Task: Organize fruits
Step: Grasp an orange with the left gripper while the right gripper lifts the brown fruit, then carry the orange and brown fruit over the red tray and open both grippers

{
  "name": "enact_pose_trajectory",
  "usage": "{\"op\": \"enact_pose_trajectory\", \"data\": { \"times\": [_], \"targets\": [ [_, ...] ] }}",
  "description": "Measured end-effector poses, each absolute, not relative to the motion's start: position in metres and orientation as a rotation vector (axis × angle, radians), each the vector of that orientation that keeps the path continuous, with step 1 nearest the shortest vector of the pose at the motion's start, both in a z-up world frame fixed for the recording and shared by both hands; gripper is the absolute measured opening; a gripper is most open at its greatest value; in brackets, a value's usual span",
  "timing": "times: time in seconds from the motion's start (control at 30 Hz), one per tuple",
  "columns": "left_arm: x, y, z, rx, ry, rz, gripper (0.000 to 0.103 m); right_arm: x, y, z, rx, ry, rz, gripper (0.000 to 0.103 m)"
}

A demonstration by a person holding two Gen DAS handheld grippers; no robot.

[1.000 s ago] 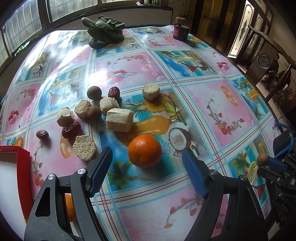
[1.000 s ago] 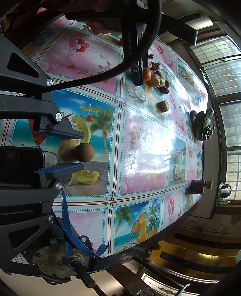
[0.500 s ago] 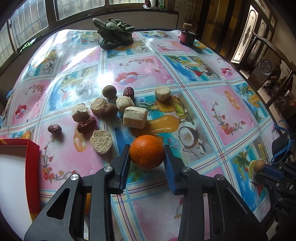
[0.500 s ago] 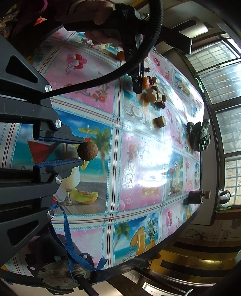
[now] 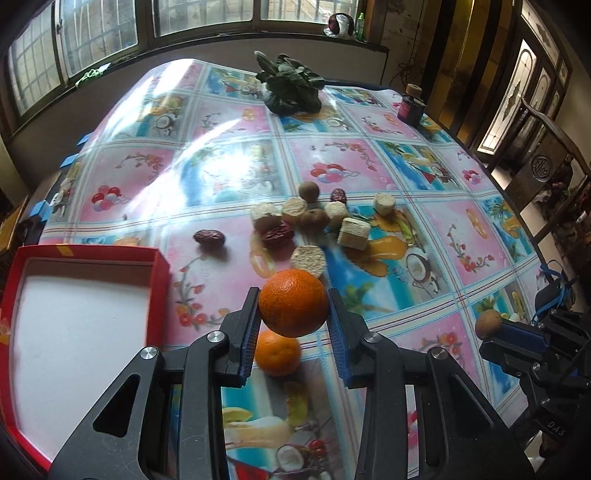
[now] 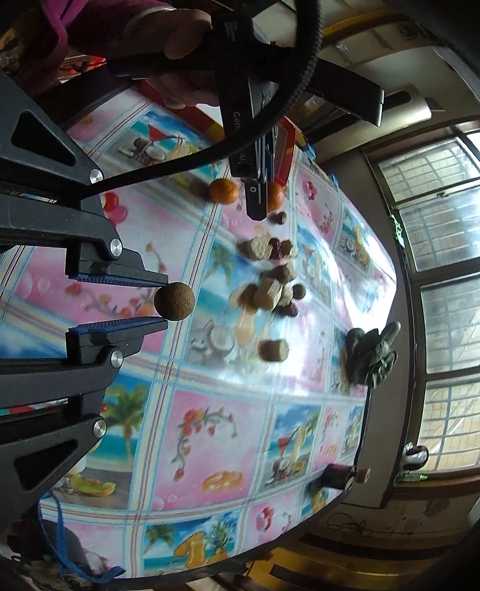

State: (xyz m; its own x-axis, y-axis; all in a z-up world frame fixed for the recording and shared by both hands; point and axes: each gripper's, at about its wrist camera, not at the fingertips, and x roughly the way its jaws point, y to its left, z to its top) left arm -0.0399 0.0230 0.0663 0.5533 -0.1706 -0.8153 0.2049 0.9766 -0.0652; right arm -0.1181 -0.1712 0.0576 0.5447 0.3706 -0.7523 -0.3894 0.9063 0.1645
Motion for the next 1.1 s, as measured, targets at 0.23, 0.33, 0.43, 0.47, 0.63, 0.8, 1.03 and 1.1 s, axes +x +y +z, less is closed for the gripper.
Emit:
{"op": "enact_pose_trajectory", "data": {
  "times": [0.23, 0.33, 0.43, 0.47, 0.63, 0.8, 1.03, 1.1],
  "targets": [
    [-0.052, 0.09, 0.084, 0.006, 0.94, -0.1, 0.034, -0.102, -0.1, 0.074, -0.072, 0.852, 0.615, 0.016],
    [-0.055, 0.12, 0.088, -0.005, 0.941, -0.04, 0.034, -0.095, -0.069, 0.076, -0.08, 0.849, 0.68, 0.016],
    [-0.056, 0.148, 0.088, -0.016, 0.951, 0.01, 0.034, -0.084, -0.037, 0.077, -0.089, 0.853, 0.733, 0.015],
    [-0.056, 0.156, 0.086, -0.017, 0.957, 0.029, 0.034, -0.081, -0.026, 0.078, -0.094, 0.855, 0.751, 0.015],
    [-0.048, 0.189, 0.069, -0.028, 0.994, 0.1, 0.034, -0.065, 0.021, 0.074, -0.135, 0.876, 0.81, 0.015],
    [-0.037, 0.208, 0.047, -0.062, 1.036, 0.139, 0.034, -0.045, 0.056, 0.06, -0.15, 0.923, 0.841, 0.015],
    [-0.024, 0.22, 0.033, -0.092, 1.058, 0.165, 0.034, -0.028, 0.093, 0.041, -0.204, 0.976, 0.86, 0.015],
    [-0.022, 0.222, 0.03, -0.091, 1.064, 0.175, 0.034, -0.024, 0.1, 0.036, -0.214, 0.987, 0.861, 0.015]
  ]
}}
